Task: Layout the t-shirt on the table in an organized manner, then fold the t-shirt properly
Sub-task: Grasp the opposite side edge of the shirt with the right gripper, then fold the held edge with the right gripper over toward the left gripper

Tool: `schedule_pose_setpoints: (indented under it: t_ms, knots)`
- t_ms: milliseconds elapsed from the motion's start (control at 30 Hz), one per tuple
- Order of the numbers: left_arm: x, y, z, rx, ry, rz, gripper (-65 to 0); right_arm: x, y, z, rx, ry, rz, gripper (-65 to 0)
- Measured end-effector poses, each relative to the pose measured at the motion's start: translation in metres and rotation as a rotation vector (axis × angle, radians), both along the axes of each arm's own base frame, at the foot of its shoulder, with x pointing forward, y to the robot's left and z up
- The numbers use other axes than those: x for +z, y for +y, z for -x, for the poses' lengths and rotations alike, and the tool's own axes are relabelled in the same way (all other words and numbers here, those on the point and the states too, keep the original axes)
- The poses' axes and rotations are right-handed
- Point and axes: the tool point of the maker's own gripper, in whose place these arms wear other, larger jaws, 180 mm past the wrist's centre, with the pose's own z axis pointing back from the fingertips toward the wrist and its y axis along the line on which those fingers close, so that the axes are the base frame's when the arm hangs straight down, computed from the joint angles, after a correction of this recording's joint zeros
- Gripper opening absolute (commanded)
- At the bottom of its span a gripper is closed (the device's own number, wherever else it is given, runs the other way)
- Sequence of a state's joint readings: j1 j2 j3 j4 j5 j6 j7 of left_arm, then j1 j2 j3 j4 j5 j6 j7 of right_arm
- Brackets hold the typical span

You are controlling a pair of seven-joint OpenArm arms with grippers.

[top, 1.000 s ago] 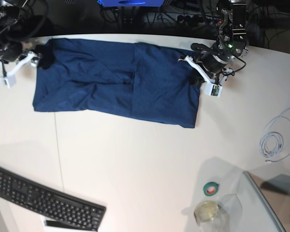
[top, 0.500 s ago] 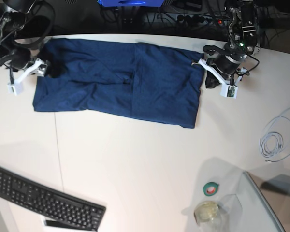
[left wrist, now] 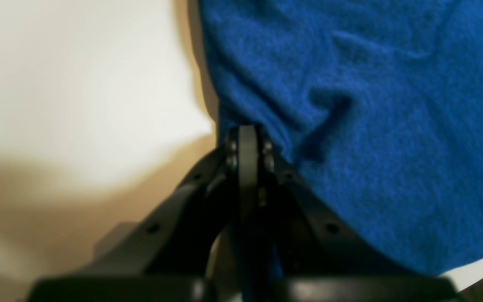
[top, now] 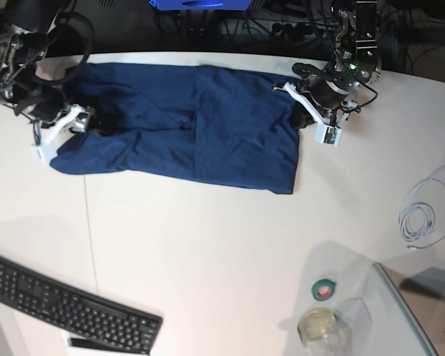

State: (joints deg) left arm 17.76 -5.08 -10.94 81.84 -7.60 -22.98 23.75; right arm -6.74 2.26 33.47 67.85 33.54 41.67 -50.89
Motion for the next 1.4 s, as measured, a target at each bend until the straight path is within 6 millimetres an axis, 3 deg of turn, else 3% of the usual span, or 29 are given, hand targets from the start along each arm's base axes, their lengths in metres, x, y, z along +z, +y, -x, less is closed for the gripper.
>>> schedule_pose_setpoints:
  t_ms: [133,300,600,667,767,833,1000,1133,1400]
  knots:
    - [0.000,0.003,0.000,0.002,-0.001,-0.005,-65.0,0.001,0.004,0.000,-0.011,-0.014,-0.013,-13.5]
    - [0.000,0.003,0.000,0.002,0.000,-0.005,-65.0,-0.003,0.004,0.004,0.000,0.000,0.001,-25.8]
    - [0.001,0.000,-0.002,-0.003,-0.004,-0.002,-65.0,-0.004,0.003,0.007,0.003,0.008,0.000,-28.7]
    - [0.001,0.000,-0.002,-0.004,-0.004,-0.002,-65.0,-0.006,0.001,0.008,0.011,0.017,0.011,-37.4]
    - [0.001,0.000,-0.002,-0.003,-0.003,-0.002,-65.0,-0.011,0.001,0.012,0.049,0.063,0.032,-59.0]
    - [0.001,0.000,-0.002,-0.003,-0.003,-0.001,-65.0,-0.012,0.002,0.011,0.059,0.073,0.038,-64.4]
    - [0.001,-0.001,-0.002,-0.003,-0.003,0.000,-65.0,-0.006,0.000,0.007,0.093,0.080,0.083,-64.2]
    - [0.001,-0.006,-0.003,0.001,-0.004,0.012,-65.0,0.004,0.000,0.020,0.204,0.120,0.193,-64.2]
    - [0.002,-0.022,-0.008,-0.020,-0.010,0.033,-65.0,0.052,0.066,-0.005,0.386,-0.067,0.212,-64.4]
